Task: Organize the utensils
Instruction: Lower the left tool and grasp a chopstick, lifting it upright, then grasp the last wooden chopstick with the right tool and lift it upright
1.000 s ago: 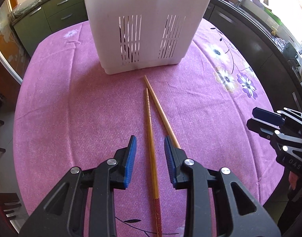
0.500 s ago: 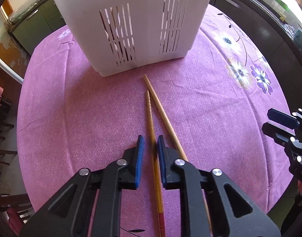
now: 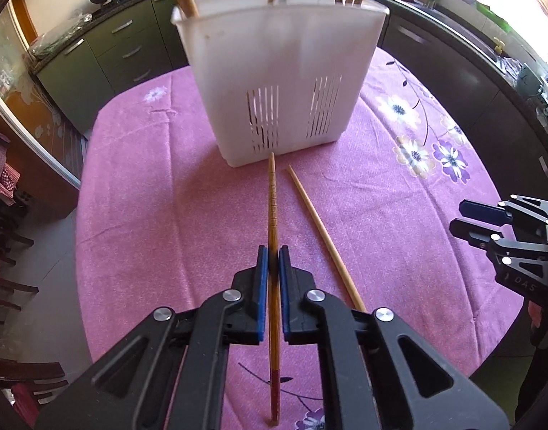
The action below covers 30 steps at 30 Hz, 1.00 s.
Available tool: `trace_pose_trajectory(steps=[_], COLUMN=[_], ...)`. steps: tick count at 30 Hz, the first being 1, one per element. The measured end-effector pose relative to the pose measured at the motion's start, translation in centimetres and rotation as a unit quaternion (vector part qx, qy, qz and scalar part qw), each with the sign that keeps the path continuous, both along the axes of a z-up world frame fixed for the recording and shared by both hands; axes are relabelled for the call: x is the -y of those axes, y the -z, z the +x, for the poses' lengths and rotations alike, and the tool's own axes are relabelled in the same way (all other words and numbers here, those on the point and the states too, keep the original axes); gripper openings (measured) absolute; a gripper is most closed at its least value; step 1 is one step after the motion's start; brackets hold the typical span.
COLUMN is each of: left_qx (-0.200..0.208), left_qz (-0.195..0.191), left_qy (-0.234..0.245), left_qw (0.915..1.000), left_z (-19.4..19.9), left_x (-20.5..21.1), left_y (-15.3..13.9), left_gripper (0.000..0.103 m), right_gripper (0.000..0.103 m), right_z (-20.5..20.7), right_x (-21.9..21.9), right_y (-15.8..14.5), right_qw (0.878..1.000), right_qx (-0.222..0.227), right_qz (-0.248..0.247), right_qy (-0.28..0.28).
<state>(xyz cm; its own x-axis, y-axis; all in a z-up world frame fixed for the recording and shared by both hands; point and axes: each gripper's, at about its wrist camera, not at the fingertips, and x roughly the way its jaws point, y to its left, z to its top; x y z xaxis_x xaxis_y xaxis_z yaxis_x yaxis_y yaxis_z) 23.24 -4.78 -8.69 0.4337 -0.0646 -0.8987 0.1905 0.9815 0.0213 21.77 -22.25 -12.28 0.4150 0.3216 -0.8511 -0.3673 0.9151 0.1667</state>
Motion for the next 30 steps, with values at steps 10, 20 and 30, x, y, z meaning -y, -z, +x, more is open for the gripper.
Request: trace_pose_trajectory(steps=[10, 20, 30], left_qx=[0.077, 0.117, 0.127], left_qz=[-0.019, -0.036, -0.045], left_qy=[-0.011, -0.025, -0.021], left_qw=[0.9968, 0.9922, 0.9907], left_z=[-5.9, -9.6, -10.6], left_x=[-4.4, -7.4, -8.4], left_y=[-5.3, -6.6, -6.6], left_gripper=[0.006, 0.006, 0.006], right_gripper=[0.029, 0.029, 0.029], right_z=[1.5, 4.0, 6.5], right_x=[-4.6, -12.3, -17.0], right_y=[-0.6, 0.7, 3.1], right_qw=[0.999, 0.996, 0.992], right_qx=[-0.029, -0.054, -0.073], right_qz=[0.002, -0.028, -0.091], right_qy=[-0.038, -0.066, -0.053])
